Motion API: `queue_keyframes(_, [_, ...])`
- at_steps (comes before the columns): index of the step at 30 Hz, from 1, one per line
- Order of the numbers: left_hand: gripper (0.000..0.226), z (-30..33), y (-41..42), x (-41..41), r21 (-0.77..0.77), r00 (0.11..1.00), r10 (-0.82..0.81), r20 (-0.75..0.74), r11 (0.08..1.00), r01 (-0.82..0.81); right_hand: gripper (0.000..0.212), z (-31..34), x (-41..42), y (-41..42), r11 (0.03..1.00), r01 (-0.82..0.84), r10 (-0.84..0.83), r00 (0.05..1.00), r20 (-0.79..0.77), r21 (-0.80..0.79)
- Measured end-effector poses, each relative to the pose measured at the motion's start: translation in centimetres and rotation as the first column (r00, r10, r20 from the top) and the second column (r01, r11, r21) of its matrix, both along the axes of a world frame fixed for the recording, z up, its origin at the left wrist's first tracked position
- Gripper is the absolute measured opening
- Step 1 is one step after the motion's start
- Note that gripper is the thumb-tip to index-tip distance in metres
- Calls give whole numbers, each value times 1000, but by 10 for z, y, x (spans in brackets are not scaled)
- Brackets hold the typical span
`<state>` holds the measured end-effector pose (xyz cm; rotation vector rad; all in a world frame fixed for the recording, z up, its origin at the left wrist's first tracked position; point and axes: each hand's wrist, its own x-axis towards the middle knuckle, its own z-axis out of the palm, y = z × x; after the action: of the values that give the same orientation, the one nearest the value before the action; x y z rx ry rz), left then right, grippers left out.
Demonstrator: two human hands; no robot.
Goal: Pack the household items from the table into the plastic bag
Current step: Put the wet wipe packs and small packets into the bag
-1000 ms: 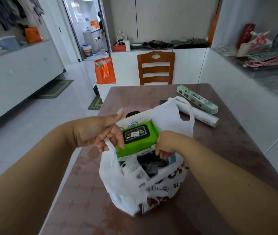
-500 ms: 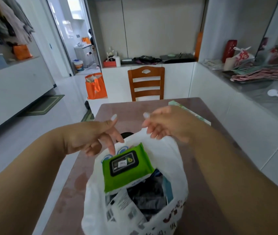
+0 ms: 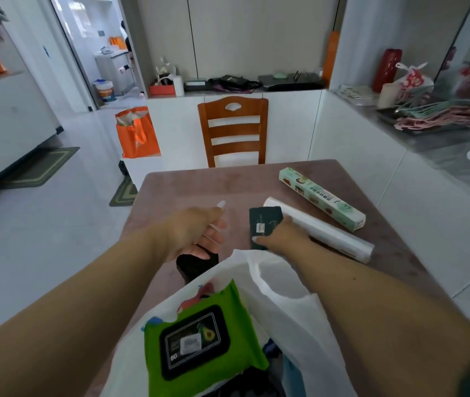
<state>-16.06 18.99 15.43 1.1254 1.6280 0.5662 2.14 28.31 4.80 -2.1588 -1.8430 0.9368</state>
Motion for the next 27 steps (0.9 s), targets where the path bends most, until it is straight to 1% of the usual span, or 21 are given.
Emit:
queue_keyframes(2, [55, -10, 6, 3, -22, 1000, 3, 0, 1000, -3, 130, -16, -11, 3, 999, 2, 0, 998, 63, -33])
queue_keyframes(3, [54, -14, 8, 4, -30, 1000, 6, 3, 1000, -6, 134, -24, -14, 7, 999, 9, -6, 996, 92, -33])
queue_keyframes(5, [53, -19, 9, 6, -34, 1000, 13, 13, 999, -13, 131, -32, -17, 9, 999, 35, -31, 993, 113, -37])
queue_keyframes(7, [52, -20, 8, 7, -27, 999, 25, 36, 999, -24, 125, -37, -12, 12, 997, 68, -64, 994, 85, -40])
queue_keyframes(9, [50, -17, 4, 7, -15, 998, 30, 57, 999, -29, 114, -30, -3, 11, 996, 87, -87, 996, 16, -17])
queue_keyframes(10, [50, -14, 0, 7, -7, 998, 29, 64, 1000, -28, 106, -24, 4, 11, 994, 107, -108, 993, -49, -13])
queue_keyframes(12, [47, -4, -11, 5, 22, 998, 22, 65, 999, -24, 94, -3, 14, 9, 985, 170, -174, 952, -250, -39])
queue_keyframes(13, [45, 2, -18, 4, 41, 998, 18, 58, 999, -20, 92, 11, 18, 4, 979, 198, -201, 909, -364, -46])
queue_keyframes(15, [38, 17, -39, 1, 90, 999, 18, 43, 996, -22, 87, 43, 24, -11, 971, 233, -218, 790, -573, -48])
queue_keyframes(16, [35, 25, -52, 0, 119, 999, 30, 39, 992, -35, 77, 61, 24, -21, 972, 231, -201, 720, -664, -44])
queue_keyframes(18, [32, 38, -80, -3, 174, 998, 66, 5, 983, -66, 40, 100, 26, -47, 973, 227, -164, 599, -784, -30])
queue_keyframes(19, [32, 43, -95, -5, 196, 996, 80, -47, 978, -69, 26, 121, 27, -63, 975, 217, -154, 540, -828, -40])
queue_keyframes(20, [32, 47, -112, -8, 209, 989, 89, -120, 976, -63, 25, 142, 29, -83, 982, 182, -136, 453, -881, -57])
queue_keyframes(21, [36, 49, -129, -12, 206, 974, 94, -206, 977, -51, 30, 160, 31, -105, 990, 117, -111, 348, -931, -74])
queue_keyframes(22, [45, 52, -147, -14, 183, 950, 91, -300, 982, -37, 34, 175, 34, -128, 996, 42, -88, 257, -962, -80])
queue_keyframes(23, [58, 53, -165, -16, 147, 914, 86, -396, 989, -29, 34, 185, 36, -152, 996, -33, -79, 196, -977, -87])
queue_keyframes(25, [84, 52, -199, -17, 67, 830, 61, -555, 997, -28, 37, 193, 37, -194, 978, -169, -95, 136, -986, -118])
queue_keyframes(26, [92, 50, -214, -15, 28, 806, 49, -590, 999, -40, 40, 192, 35, -211, 966, -222, -105, 130, -986, -132])
queue_keyframes(27, [94, 49, -227, -13, -3, 802, 46, -595, 998, -59, 43, 187, 32, -226, 956, -251, -118, 135, -984, -149])
